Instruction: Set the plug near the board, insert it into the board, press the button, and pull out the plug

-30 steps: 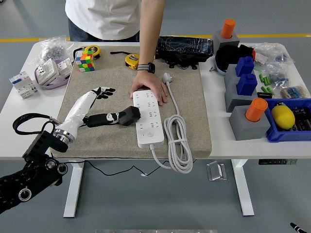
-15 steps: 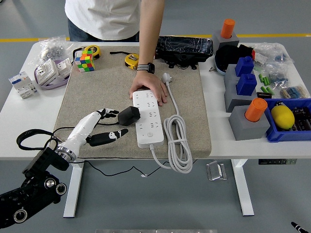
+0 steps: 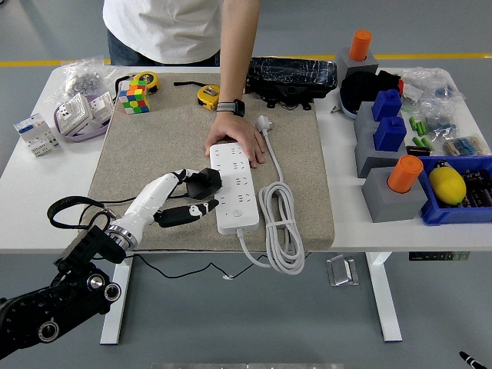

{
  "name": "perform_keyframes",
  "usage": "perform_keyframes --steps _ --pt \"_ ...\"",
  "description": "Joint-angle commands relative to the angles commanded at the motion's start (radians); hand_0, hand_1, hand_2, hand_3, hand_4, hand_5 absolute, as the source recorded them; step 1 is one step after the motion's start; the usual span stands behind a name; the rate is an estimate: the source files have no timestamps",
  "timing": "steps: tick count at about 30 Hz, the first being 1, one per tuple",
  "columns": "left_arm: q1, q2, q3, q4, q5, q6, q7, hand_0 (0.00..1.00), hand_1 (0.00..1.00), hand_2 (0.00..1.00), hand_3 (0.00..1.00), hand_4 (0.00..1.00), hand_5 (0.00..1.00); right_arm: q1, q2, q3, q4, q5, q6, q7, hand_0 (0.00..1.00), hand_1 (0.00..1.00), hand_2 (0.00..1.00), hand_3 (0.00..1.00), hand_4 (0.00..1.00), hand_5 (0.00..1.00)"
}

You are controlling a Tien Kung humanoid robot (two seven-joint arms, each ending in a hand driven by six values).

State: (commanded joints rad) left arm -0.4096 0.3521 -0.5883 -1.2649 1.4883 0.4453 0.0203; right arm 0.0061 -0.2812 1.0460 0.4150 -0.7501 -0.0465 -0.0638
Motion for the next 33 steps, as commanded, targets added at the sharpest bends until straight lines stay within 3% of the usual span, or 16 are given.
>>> perform_keyframes --steps 33 --pt "-0.115 -0.058 0.098 -0.003 -0.018 -0.042 0.021 0.78 0.811 0.789 0.783 0.83 0.638 0.002 -0.004 -0.007 0.004 0.003 0.002 -0.001 0.625 0.67 0.64 0.571 0.977 0.584"
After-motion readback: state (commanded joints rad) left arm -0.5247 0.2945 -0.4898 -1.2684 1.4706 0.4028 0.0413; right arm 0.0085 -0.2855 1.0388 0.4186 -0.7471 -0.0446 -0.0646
